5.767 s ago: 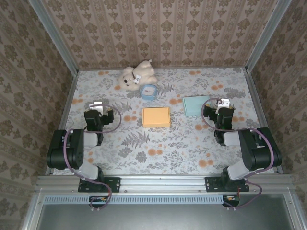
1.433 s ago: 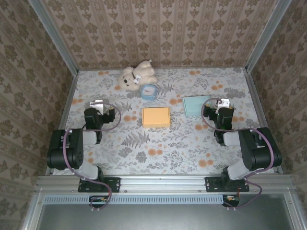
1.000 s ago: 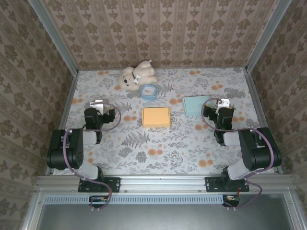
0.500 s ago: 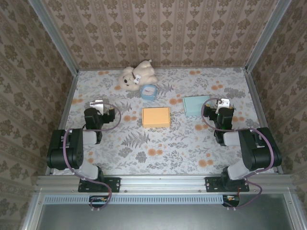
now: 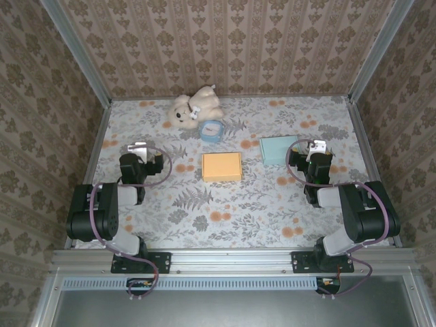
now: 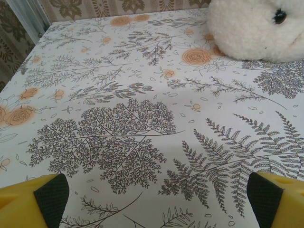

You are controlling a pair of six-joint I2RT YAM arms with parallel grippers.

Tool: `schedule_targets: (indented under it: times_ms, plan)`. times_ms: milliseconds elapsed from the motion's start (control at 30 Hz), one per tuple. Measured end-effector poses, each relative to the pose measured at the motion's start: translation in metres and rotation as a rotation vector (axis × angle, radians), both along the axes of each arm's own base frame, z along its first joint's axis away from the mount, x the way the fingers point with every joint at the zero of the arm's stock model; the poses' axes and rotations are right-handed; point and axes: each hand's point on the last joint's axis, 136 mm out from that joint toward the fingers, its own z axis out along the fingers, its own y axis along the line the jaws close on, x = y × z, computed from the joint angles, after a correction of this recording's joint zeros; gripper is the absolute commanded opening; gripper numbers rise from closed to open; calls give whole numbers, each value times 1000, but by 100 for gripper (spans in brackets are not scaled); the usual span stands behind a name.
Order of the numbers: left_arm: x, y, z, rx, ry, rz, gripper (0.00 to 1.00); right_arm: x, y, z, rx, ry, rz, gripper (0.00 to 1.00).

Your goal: Fold the paper box

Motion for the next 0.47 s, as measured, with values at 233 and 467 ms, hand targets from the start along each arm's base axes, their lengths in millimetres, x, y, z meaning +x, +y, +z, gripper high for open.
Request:
schedule_targets:
  times_ms: [233, 467]
  plan:
    - [0, 0, 0, 0, 0, 0, 100, 0, 0, 0, 0, 0, 0, 100]
    - [1, -2, 1, 5, -2, -4, 100, 0, 0, 0, 0, 0, 0, 100]
